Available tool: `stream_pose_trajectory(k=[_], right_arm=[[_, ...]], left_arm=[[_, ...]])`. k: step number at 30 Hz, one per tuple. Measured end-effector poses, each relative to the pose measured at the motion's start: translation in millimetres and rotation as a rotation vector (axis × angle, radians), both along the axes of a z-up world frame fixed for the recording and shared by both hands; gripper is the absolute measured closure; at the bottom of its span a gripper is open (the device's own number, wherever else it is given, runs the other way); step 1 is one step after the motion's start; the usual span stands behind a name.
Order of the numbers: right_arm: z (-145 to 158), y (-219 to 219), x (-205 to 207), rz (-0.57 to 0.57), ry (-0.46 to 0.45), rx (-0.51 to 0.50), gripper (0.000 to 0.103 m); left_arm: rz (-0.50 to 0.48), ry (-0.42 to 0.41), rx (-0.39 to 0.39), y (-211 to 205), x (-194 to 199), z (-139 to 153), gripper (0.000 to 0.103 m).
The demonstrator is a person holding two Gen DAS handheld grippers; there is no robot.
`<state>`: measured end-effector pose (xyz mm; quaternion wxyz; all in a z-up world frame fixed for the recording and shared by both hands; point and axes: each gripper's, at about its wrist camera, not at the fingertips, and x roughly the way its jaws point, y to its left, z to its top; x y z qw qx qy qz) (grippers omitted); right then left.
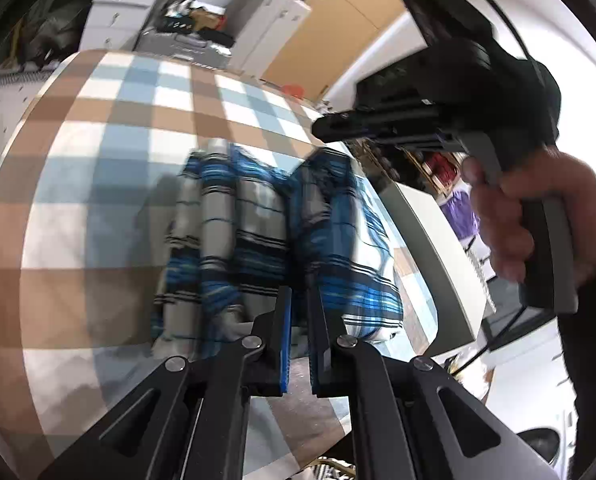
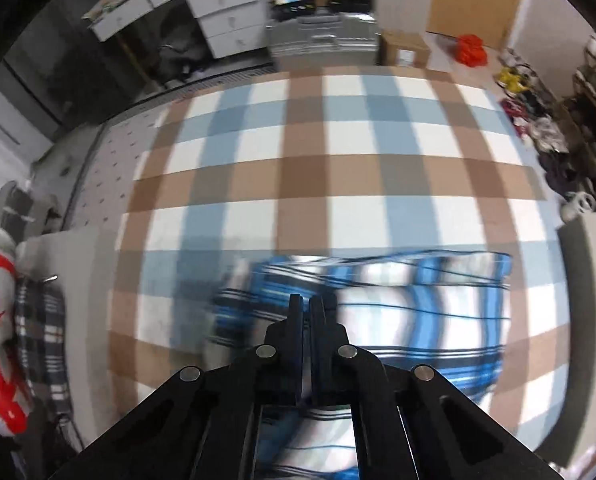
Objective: Fold large clothes
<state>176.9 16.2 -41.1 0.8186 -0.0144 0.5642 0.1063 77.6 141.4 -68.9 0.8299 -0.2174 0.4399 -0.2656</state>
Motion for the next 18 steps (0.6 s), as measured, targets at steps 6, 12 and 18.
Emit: stream_pose_trajectory(k=[6, 12, 18], right_arm=[[10, -5, 3, 0.041, -0.02, 0.11, 0.099], [13, -26, -6, 0.094, -0.018, 0.012, 0.042], [5, -33, -5, 0.115, -0.023, -0.052, 0.01]], left_arm=[[-0.024, -0.013, 0.013, -18, -3, 4, 0.101], [-0.059, -0.17, 0.075, -53, -10, 27, 0.03], [-0.067, -0.16, 0.137, -73, 0, 19, 0.03]])
